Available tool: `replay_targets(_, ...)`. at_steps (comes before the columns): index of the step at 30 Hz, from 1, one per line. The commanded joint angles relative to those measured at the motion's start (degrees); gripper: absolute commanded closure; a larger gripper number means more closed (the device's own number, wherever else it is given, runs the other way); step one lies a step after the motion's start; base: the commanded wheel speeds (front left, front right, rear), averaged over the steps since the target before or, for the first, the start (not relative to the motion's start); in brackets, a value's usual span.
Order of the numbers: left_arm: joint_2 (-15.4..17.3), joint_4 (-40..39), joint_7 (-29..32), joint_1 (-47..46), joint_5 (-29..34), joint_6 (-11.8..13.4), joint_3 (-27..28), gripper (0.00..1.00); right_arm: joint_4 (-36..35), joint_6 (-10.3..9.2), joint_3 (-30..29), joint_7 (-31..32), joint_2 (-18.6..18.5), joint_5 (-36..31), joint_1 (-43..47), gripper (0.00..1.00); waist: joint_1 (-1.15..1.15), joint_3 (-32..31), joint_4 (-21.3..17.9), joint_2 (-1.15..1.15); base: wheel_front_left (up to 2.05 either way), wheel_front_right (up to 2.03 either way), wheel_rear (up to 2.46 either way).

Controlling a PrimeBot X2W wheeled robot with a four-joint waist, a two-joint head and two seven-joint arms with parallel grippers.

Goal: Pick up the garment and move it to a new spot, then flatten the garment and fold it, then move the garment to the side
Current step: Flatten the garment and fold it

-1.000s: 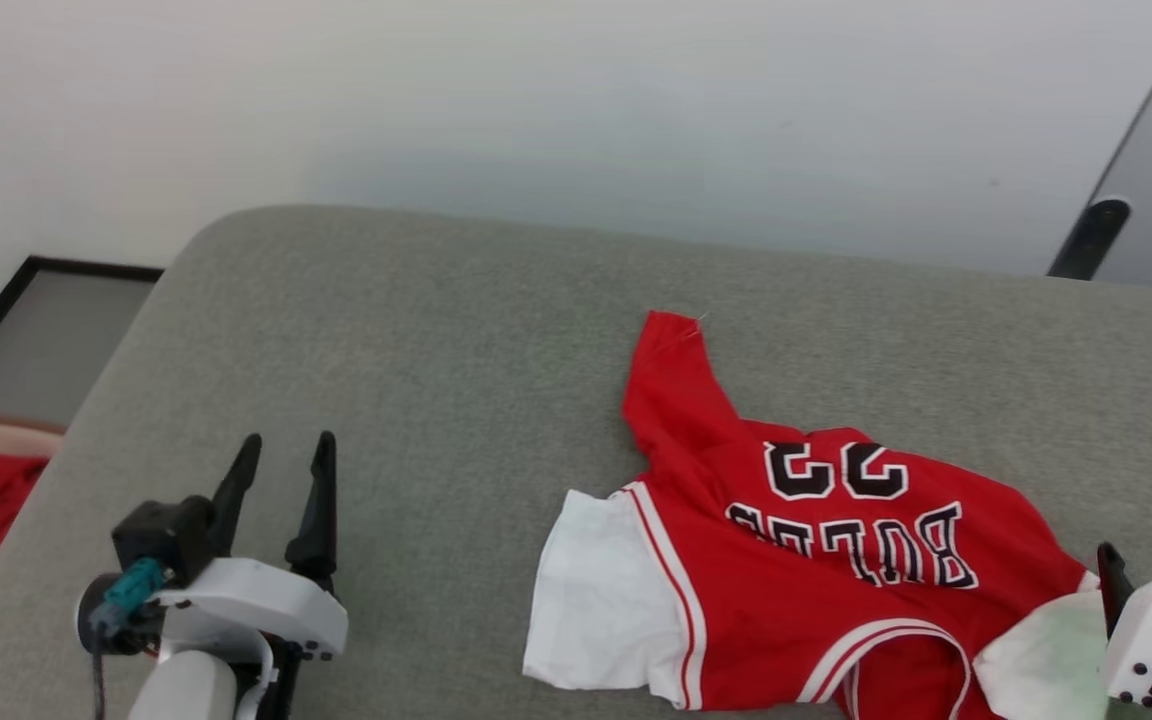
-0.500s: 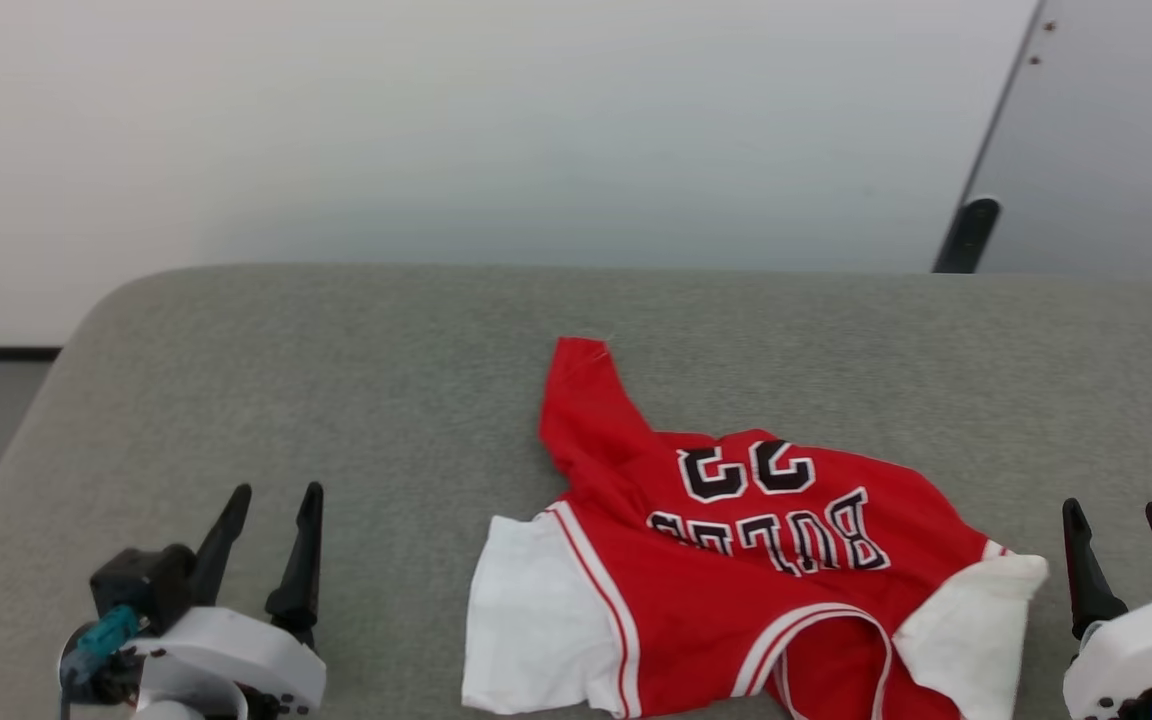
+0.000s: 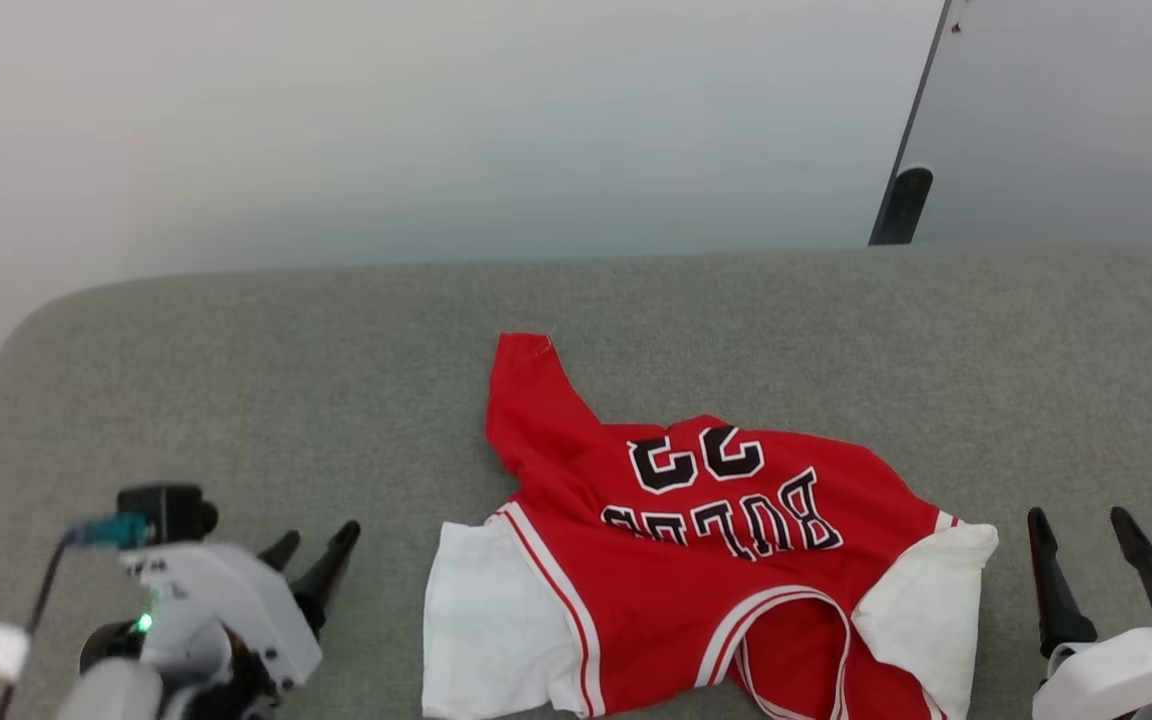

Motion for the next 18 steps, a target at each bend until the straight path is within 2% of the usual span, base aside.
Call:
replay_targets(1,0.58,-1.93,6.40,-1.53,-2.44,1.89,0.01,0.00,-0.43,-0.04,0.22,0.12,0.03,0.51,0.29,0.00,0.00,1.07,-0.33,0.00,0.00,0.00,0.00)
replay_targets(5,1.46,-6.07,20.97,-3.59,-6.74,7.89,-0.55,0.00,-0.50,-0.04,0.31,0.45,0.10,1.09,-0.57,0.00,0.00,1.92,-0.38,0.00,0.00,0.00,0.00)
replay_targets(7,2.41,-7.31,27.71,-4.29,-7.01,10.84,-2.07,0.00,-0.24,-0.04,0.25,0.70,0.12,1.13,-0.77,0.00,0.00,2.29,-0.30,0.00,0.00,0.00,0.00)
replay_targets(9,1.95,-7.94,33.49,-5.43,-8.29,14.01,-2.99,0.00,0.03,-0.04,0.27,0.96,0.20,1.22,-1.16,0.00,0.00,2.57,-0.26,0.00,0.00,0.00,0.00)
replay_targets(10,1.95,-7.94,33.49,-5.43,-8.29,14.01,-2.99,0.00,0.03,-0.04,0.27,0.96,0.20,1.22,-1.16,0.00,0.00,2.57,-0.26,0.00,0.00,0.00,0.00)
replay_targets(14,1.95,-7.97,42.72,-6.92,-8.29,19.40,-5.89,0.00,0.54,-0.04,0.53,1.31,0.29,1.24,-1.89,0.00,0.00,2.88,-0.44,0.00,0.00,0.00,0.00)
replay_targets(16,1.60,-8.06,45.53,-7.61,-8.66,21.33,-6.62,0.00,0.91,-0.04,0.63,1.52,0.30,1.36,-2.06,0.00,0.00,2.90,-0.62,0.00,0.00,0.00,0.00)
replay_targets(18,2.80,-7.79,47.86,-7.90,-7.38,22.29,-8.11,0.00,1.09,-0.04,0.72,1.47,0.32,1.52,-2.48,0.00,0.00,2.98,-0.85,0.00,0.00,0.00,0.00)
